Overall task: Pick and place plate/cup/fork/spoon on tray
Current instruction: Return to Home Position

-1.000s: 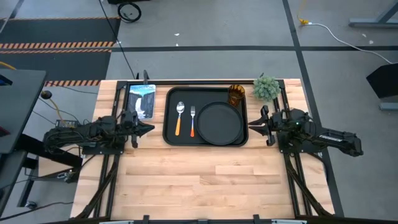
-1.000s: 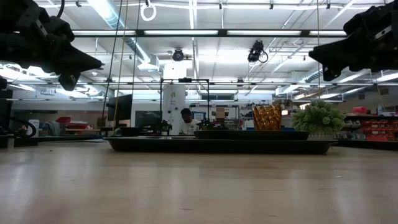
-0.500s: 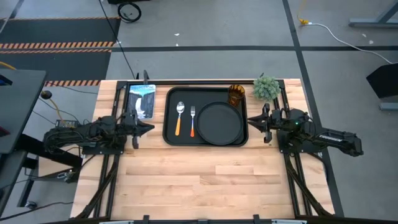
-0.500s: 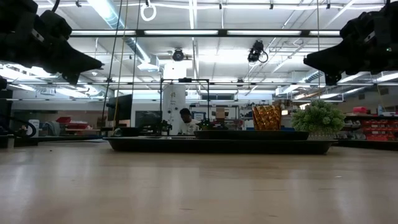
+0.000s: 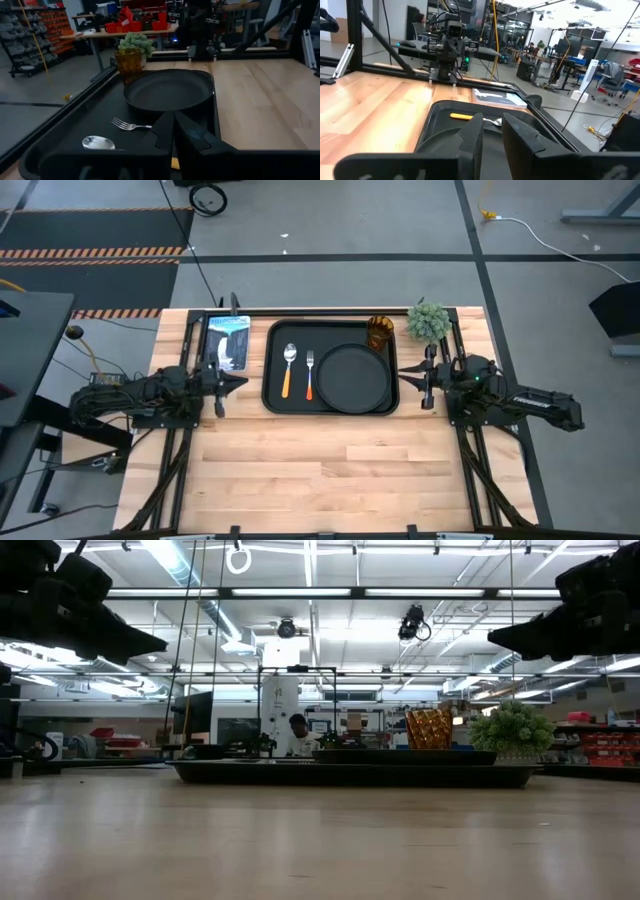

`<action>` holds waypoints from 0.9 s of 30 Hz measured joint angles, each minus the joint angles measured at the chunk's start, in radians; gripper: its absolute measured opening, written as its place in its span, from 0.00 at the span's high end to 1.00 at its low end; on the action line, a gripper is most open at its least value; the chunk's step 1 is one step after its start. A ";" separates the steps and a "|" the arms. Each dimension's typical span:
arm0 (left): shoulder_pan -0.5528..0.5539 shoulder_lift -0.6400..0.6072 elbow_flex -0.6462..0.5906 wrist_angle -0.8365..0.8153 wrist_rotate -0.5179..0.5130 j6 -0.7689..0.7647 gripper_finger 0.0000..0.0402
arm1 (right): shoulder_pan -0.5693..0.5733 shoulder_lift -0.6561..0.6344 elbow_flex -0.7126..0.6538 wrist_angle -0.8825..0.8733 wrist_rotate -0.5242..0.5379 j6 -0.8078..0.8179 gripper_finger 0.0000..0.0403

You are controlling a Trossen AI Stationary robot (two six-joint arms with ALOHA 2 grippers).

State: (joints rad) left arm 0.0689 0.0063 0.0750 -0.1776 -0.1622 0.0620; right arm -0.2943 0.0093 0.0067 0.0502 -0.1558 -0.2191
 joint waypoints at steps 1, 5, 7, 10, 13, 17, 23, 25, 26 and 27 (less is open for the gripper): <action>0.000 0.000 0.000 0.000 -0.001 0.011 0.95 | 0.000 0.000 0.000 0.000 0.000 -0.001 0.81; 0.000 0.000 0.000 0.012 -0.001 0.031 0.94 | 0.000 0.000 0.000 0.000 0.000 -0.001 0.81; 0.000 0.000 -0.002 0.029 -0.003 0.023 0.94 | 0.000 0.000 0.000 0.000 -0.001 -0.001 0.81; 0.000 0.000 -0.007 0.066 -0.006 0.023 0.94 | 0.000 0.000 0.000 0.000 -0.001 -0.001 0.81; 0.000 0.000 -0.008 0.099 -0.007 0.022 0.94 | 0.000 0.000 0.000 0.000 -0.002 -0.001 0.81; 0.000 0.000 -0.007 0.101 -0.005 0.021 0.94 | 0.000 0.000 0.000 0.000 -0.002 -0.001 0.81; 0.000 0.000 -0.006 0.106 -0.004 0.020 0.94 | 0.000 0.000 0.000 0.000 -0.002 -0.001 0.81; 0.000 0.000 -0.005 0.106 -0.002 0.020 0.94 | 0.000 0.000 0.000 0.000 -0.002 -0.001 0.81; 0.000 0.000 -0.005 0.107 -0.002 0.020 0.94 | 0.000 0.000 0.000 0.000 -0.002 -0.001 0.81; 0.000 0.000 -0.004 0.108 -0.002 0.020 0.94 | 0.000 0.000 0.000 0.001 -0.002 -0.001 0.81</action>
State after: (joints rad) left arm 0.0689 0.0063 0.0708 -0.0699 -0.1638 0.0822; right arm -0.2943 0.0093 0.0067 0.0508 -0.1577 -0.2202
